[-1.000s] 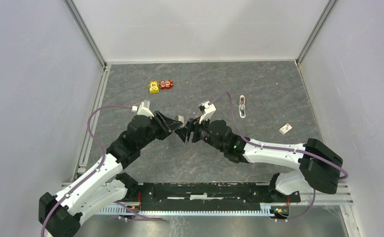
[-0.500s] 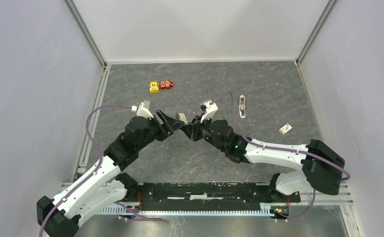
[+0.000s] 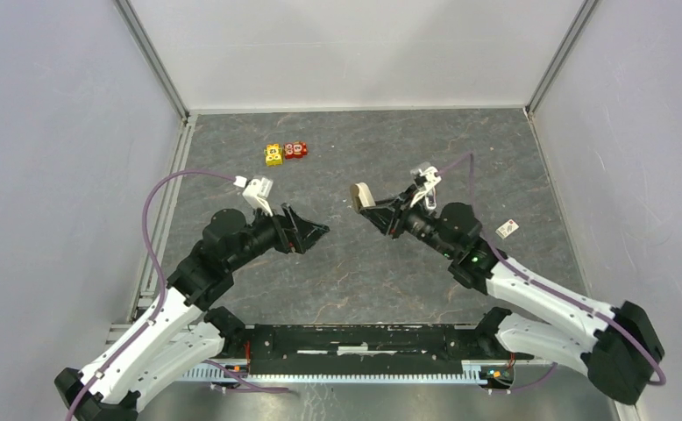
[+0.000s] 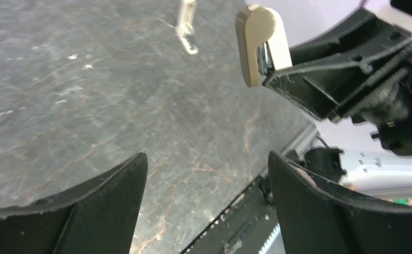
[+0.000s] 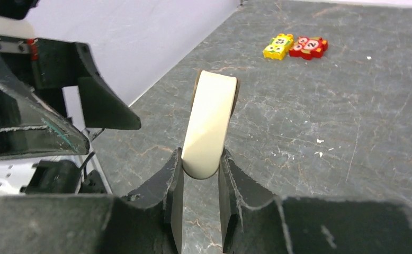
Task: Load the staples into the stapler
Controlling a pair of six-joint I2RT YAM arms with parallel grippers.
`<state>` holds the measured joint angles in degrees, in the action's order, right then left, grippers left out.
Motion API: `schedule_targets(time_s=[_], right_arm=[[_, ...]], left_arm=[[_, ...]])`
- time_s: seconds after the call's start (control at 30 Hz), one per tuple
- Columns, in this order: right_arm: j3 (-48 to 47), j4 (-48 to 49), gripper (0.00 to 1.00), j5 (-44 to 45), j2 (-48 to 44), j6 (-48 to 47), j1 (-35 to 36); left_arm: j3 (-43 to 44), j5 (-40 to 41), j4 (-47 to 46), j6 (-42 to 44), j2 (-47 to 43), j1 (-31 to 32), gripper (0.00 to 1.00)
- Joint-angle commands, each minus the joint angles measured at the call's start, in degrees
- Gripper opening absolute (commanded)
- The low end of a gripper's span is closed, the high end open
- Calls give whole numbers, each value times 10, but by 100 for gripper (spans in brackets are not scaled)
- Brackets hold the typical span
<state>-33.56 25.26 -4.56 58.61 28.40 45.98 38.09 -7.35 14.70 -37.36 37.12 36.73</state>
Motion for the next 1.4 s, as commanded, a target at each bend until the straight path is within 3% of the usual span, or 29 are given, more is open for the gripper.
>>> schedule_targets(time_s=[0.0, 0.13, 0.4, 0.6, 0.83, 1.27, 1.37], right_arm=[[-4, -31, 0, -170, -62, -68, -28], [-11, -39, 0, -243, -80, -76, -28], [38, 128, 0, -309, -79, 22, -29], [54, 181, 0, -320, -66, 55, -29], [55, 208, 0, -311, -58, 76, -28], [61, 259, 0, -304, -30, 107, -29], [61, 269, 0, -306, -23, 112, -28]], left_arm=[[-2, -166, -117, 63, 2, 1, 90], [-17, -242, -214, 49, 21, 0, 91], [-36, -261, -316, 19, 57, 0, 91], [-47, -282, -360, -6, 71, 1, 88], [-77, -287, -432, -42, 73, 1, 78], [-109, -287, -523, -80, 82, 1, 72], [-108, -295, -533, -89, 93, 1, 65]])
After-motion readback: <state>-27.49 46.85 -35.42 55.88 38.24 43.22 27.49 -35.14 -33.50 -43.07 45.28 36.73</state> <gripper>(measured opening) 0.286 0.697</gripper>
